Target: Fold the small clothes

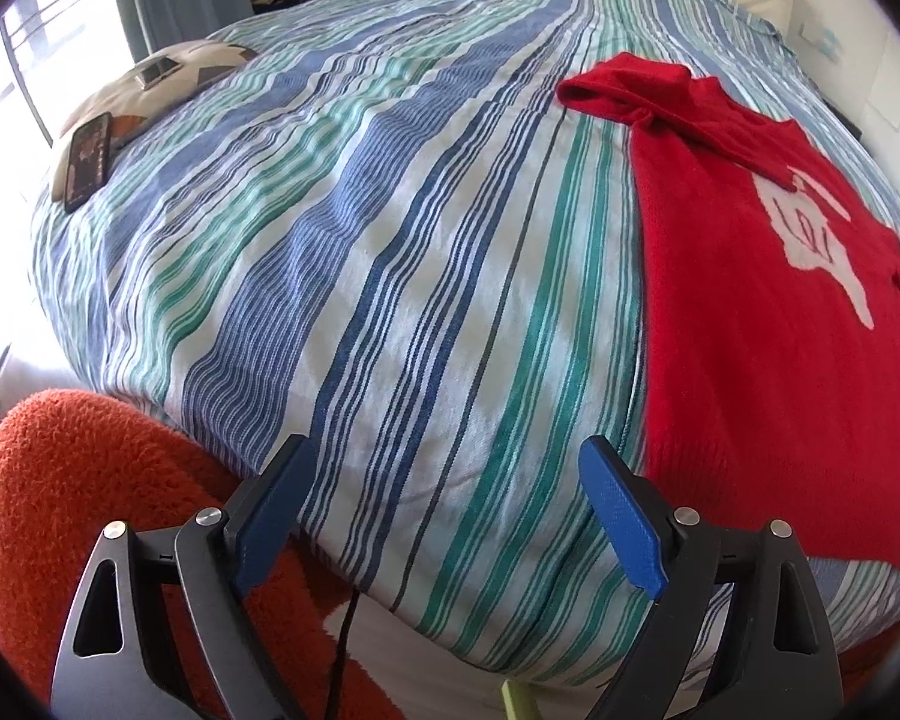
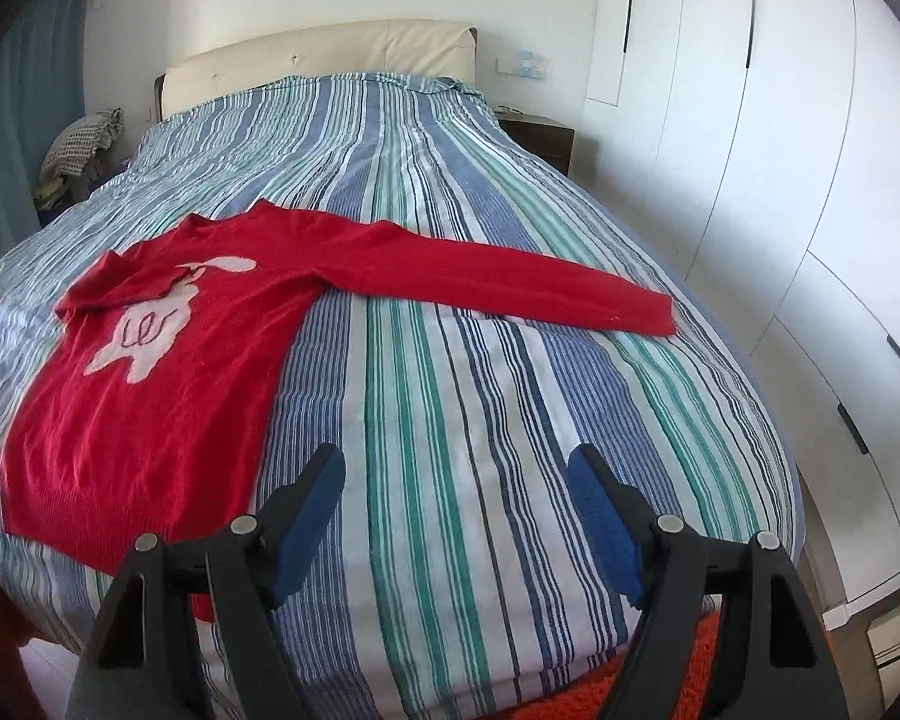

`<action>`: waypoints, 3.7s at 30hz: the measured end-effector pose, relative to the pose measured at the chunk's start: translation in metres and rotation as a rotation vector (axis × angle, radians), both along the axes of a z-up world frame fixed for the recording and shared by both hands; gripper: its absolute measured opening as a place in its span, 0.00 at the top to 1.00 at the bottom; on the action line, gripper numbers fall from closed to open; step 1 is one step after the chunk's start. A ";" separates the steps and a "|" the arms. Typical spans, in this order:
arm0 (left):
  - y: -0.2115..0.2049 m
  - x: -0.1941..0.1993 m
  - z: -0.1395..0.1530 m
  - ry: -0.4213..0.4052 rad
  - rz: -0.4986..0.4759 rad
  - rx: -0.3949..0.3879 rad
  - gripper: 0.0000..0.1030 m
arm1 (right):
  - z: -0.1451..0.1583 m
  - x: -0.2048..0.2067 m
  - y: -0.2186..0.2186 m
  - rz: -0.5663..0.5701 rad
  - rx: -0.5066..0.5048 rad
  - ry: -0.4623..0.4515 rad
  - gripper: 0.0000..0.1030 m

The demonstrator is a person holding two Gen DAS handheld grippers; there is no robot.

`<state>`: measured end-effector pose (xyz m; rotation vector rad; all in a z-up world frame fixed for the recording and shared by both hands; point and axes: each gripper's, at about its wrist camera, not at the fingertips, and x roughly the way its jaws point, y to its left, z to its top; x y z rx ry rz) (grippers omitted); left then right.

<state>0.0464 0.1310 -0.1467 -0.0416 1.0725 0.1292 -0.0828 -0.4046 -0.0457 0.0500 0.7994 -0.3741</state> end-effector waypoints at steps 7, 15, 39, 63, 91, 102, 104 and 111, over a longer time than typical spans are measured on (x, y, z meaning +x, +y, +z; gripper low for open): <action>-0.012 -0.001 0.002 -0.025 -0.054 0.038 0.12 | -0.009 0.003 -0.006 -0.006 0.021 0.029 0.26; -0.019 -0.010 0.032 -0.059 -0.080 0.139 0.12 | -0.013 0.005 -0.002 0.022 0.029 0.050 0.26; -0.250 0.216 0.010 0.072 -0.786 0.151 0.39 | -0.032 0.018 -0.004 0.064 0.174 0.100 0.25; 0.188 0.227 0.037 -0.068 0.398 -0.318 0.98 | -0.038 0.023 0.011 0.094 0.121 0.129 0.25; 0.203 0.208 -0.044 0.017 0.502 -0.220 0.94 | -0.056 0.029 0.017 0.092 0.122 0.203 0.25; 0.203 0.162 -0.009 -0.053 0.506 -0.170 0.10 | -0.050 0.024 0.011 0.074 0.159 0.171 0.25; 0.202 0.149 -0.008 -0.038 0.498 -0.172 0.10 | -0.050 0.023 0.010 0.067 0.168 0.167 0.25; 0.177 0.100 0.019 -0.093 0.476 -0.248 0.10 | -0.043 0.019 0.010 0.060 0.164 0.131 0.25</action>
